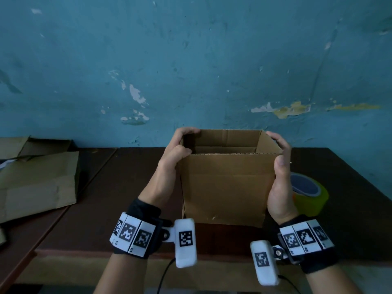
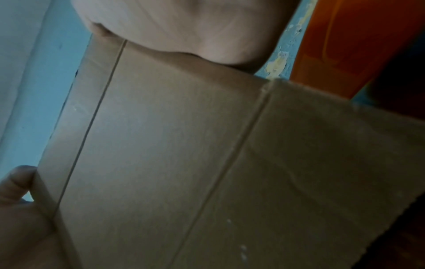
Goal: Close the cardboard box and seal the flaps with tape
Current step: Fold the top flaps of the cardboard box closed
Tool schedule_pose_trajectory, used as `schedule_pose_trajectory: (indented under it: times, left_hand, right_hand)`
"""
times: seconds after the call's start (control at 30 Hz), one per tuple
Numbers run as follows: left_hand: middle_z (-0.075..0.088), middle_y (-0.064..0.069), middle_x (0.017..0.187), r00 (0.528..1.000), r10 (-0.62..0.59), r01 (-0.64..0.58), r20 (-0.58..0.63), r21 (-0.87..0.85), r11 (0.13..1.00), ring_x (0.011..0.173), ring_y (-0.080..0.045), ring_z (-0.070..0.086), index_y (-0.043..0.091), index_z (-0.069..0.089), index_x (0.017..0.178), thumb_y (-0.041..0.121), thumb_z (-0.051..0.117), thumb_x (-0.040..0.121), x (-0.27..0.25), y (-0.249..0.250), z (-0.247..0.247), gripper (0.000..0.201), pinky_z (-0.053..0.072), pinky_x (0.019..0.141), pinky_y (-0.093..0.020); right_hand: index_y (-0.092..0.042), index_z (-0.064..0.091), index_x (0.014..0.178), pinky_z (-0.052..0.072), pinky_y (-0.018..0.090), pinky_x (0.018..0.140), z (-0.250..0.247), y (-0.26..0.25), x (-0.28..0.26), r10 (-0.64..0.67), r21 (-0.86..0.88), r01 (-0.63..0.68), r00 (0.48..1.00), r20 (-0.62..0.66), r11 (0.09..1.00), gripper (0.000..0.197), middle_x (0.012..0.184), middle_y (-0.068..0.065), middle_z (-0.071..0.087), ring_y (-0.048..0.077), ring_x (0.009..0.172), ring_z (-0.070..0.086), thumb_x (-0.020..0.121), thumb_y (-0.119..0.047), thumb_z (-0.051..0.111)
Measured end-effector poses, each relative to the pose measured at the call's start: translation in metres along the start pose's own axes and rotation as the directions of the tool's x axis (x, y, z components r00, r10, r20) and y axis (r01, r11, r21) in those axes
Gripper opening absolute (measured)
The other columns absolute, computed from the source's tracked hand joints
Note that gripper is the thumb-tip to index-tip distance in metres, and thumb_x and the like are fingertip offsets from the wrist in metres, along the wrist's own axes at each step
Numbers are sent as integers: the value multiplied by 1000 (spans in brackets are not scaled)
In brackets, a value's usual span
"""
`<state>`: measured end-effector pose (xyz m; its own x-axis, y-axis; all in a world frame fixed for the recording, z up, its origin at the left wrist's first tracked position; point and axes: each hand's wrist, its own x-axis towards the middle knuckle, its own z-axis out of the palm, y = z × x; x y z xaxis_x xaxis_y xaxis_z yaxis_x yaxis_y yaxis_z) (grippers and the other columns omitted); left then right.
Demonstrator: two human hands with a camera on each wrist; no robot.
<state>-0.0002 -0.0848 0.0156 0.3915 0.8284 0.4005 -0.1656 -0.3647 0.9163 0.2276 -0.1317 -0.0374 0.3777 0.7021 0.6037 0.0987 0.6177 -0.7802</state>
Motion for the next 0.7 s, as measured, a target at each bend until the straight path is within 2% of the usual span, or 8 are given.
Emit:
schedule_pose_trajectory:
  times: [0.07, 0.1, 0.17, 0.27, 0.37, 0.5, 0.6, 0.7]
  left_hand:
    - [62, -11, 136, 999, -2, 1, 44, 36, 999, 125, -29, 60, 21, 63, 131, 34, 45, 80, 1, 1, -3, 55, 50, 103, -44]
    - [61, -13, 136, 996, -18, 12, 82, 82, 997, 127, -29, 59, 25, 64, 133, 39, 43, 83, 0, 1, -4, 57, 48, 108, -48]
    - [58, -12, 141, 987, -74, 50, 142, 169, 984, 131, -26, 56, 33, 65, 137, 46, 29, 94, -2, -1, -5, 57, 41, 114, -53]
    - [61, -1, 144, 988, -107, 90, 114, 142, 986, 134, -16, 55, 34, 67, 136, 42, 16, 104, -4, -5, -2, 61, 38, 118, -48]
    - [66, 0, 139, 990, -106, 99, 90, 82, 992, 129, -13, 60, 29, 69, 135, 37, 15, 109, -4, -2, 2, 60, 43, 110, -37]
    - [76, -5, 122, 987, -143, 145, 76, -14, 989, 115, -15, 70, 19, 69, 134, 53, 26, 104, -6, 2, 8, 62, 54, 92, -20]
    - [76, -15, 119, 980, -182, 190, 74, -111, 976, 115, -26, 71, 14, 69, 133, 66, 27, 95, -7, 3, 11, 77, 56, 97, -31]
    - [75, -18, 119, 975, -214, 222, 62, -186, 957, 114, -28, 72, 10, 70, 131, 72, 22, 93, -5, 0, 10, 87, 59, 93, -32]
  right_hand:
    - [-25, 49, 138, 36, 76, 102, 0, 1, 0, -45, 11, 45, 999, -15, 999, 69, 136, 38, 45, 59, 122, 46, 89, -73, 54]
    - [-29, 50, 137, 34, 75, 104, -1, 1, 0, -42, 33, 43, 999, -26, 999, 65, 139, 34, 45, 56, 126, 45, 88, -72, 54]
    - [-27, 48, 139, 31, 73, 109, 0, -1, -3, -45, 84, 47, 999, -20, 995, 67, 146, 26, 44, 49, 134, 43, 89, -71, 55]
    - [-31, 49, 139, 29, 73, 111, 1, -4, -7, -53, 89, 53, 999, -3, 995, 63, 148, 21, 45, 44, 138, 43, 90, -70, 53]
    - [-29, 48, 140, 30, 73, 110, 0, -5, -7, -55, 56, 56, 998, -9, 997, 65, 147, 21, 45, 44, 137, 43, 90, -71, 53]
    - [-28, 46, 140, 34, 69, 110, 1, -8, -6, -56, 46, 56, 998, -1, 997, 66, 144, 12, 50, 36, 135, 49, 90, -72, 52]
    - [-24, 45, 141, 33, 70, 110, 2, -9, -6, -77, 24, 77, 997, -5, 997, 66, 145, 17, 49, 39, 135, 47, 94, -70, 47]
    - [-19, 43, 144, 33, 71, 110, 2, -11, -8, -54, 68, 53, 999, 2, 996, 68, 146, 19, 48, 41, 136, 47, 96, -67, 45]
